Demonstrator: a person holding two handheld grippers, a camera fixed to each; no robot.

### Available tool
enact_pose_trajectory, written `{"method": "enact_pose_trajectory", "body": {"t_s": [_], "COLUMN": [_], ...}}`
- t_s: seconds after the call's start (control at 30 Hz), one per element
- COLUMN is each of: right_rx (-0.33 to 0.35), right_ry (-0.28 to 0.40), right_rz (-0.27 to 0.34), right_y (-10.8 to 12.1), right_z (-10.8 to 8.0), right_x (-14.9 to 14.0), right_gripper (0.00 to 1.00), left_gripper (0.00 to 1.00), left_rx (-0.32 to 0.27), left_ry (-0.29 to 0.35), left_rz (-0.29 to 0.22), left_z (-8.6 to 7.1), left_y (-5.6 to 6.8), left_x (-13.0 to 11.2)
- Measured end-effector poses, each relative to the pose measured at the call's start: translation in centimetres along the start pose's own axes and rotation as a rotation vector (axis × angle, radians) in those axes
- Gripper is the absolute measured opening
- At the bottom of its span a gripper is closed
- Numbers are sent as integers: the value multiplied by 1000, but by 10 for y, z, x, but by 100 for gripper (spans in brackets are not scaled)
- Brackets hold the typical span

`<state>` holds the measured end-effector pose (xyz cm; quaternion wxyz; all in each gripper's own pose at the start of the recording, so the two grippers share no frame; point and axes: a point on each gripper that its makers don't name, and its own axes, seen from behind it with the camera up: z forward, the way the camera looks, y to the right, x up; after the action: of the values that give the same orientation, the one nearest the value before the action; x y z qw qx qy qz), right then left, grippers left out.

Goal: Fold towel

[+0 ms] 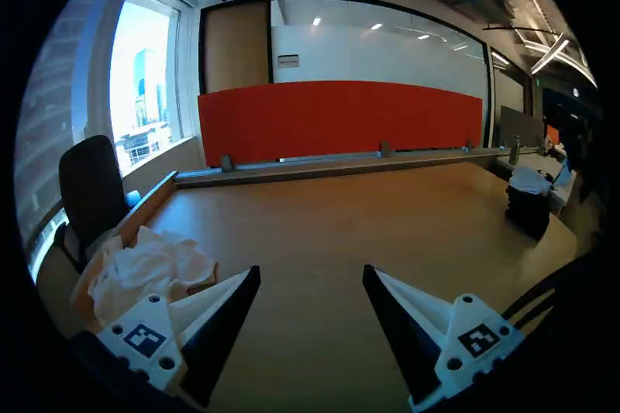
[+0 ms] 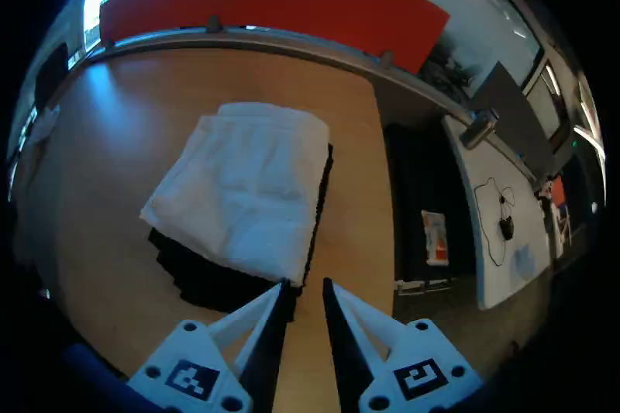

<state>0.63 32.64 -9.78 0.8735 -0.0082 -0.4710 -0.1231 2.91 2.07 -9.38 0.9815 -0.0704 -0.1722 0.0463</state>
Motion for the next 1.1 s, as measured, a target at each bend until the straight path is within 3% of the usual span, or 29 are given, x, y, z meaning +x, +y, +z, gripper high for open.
{"method": "enact_pose_trajectory", "body": {"t_s": [0.13, 0.23, 0.4, 0.47, 0.8, 1.1], "right_rx": [-15, -23, -31, -33, -45, -31], "right_ry": [1, 2, 18, 29, 90, 222], "right_rz": [5, 7, 15, 23, 44, 116], "right_y": [2, 3, 2, 1, -6, -22], "right_z": [-4, -6, -11, -13, -22, -35], "right_x": [-3, -5, -6, -5, 5, 35], "right_gripper": [56, 64, 93, 100, 100, 100], "left_gripper": [98, 98, 98, 98, 98, 98], "left_rx": [-2, -3, -6, -5, -7, -10], "left_ry": [2, 4, 7, 8, 13, 17], "left_rz": [0, -2, -2, -3, -7, -6], "left_z": [0, 0, -1, -1, -3, -3], "left_y": [0, 0, 0, 0, -1, 1], "left_x": [1, 1, 1, 2, 2, 4]}}
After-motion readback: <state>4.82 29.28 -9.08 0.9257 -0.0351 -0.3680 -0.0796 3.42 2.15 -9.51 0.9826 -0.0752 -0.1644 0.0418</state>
